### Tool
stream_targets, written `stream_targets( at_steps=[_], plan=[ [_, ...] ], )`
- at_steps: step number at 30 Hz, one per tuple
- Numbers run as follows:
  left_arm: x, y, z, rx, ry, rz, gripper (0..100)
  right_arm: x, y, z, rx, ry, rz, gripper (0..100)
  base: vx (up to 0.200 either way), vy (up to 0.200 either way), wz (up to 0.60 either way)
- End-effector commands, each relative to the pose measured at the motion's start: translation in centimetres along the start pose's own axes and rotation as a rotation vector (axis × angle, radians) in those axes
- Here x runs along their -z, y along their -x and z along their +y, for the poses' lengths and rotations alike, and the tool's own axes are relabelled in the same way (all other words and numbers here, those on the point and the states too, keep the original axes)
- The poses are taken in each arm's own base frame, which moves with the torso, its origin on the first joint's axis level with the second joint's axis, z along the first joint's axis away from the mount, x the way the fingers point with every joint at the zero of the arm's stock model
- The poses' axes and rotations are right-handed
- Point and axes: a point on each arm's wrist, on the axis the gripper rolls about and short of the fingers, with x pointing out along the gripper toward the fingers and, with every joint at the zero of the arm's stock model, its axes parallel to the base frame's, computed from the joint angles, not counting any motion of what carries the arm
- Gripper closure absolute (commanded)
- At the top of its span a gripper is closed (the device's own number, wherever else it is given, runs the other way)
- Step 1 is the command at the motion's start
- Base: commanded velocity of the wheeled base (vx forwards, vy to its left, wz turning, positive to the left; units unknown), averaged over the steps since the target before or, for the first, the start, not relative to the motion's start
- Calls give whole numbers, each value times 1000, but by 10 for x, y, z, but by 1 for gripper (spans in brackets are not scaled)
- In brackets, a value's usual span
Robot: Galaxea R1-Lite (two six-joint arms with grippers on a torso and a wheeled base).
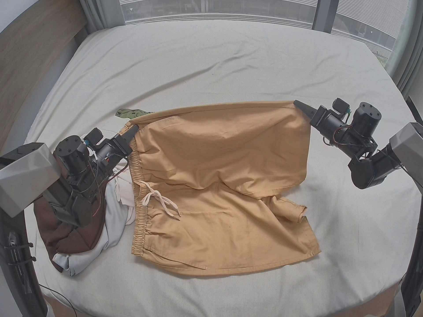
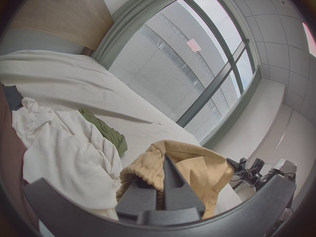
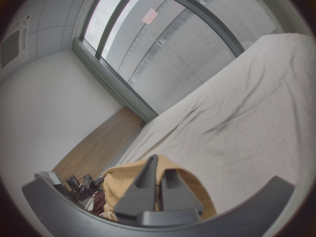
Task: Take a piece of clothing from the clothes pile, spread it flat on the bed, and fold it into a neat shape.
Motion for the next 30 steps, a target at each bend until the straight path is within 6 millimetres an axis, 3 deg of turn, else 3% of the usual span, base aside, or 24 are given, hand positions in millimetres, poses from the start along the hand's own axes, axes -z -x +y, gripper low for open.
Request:
stream_targets(
  at_steps=[1, 15, 16, 19, 20, 25, 30],
  plan=[
    [9, -3, 8, -12, 6, 13, 100, 8, -4, -7, 5, -7, 11, 100, 0, 0, 0],
    [11, -16, 11, 7, 9, -10, 100, 14, -6, -17, 14, -5, 13, 100, 0, 0, 0],
    [11, -17, 11, 3, 8, -18, 0, 14, -6, -17, 14, -5, 13, 100, 0, 0, 0],
    [11, -18, 12, -1, 8, -28, 0, 15, -10, -19, 9, -2, 9, 100, 0, 0, 0],
    [9, -19, 12, 1, 7, -33, 0, 15, -10, -21, 10, -3, 7, 0, 0, 0, 0],
    [11, -19, 13, -2, 32, -28, 0, 19, -10, -25, 26, -11, 11, 0, 0, 0, 0],
    [15, -17, 14, -14, 43, -15, 0, 18, 2, -21, 49, -7, 26, 0, 0, 0, 0]
  ],
)
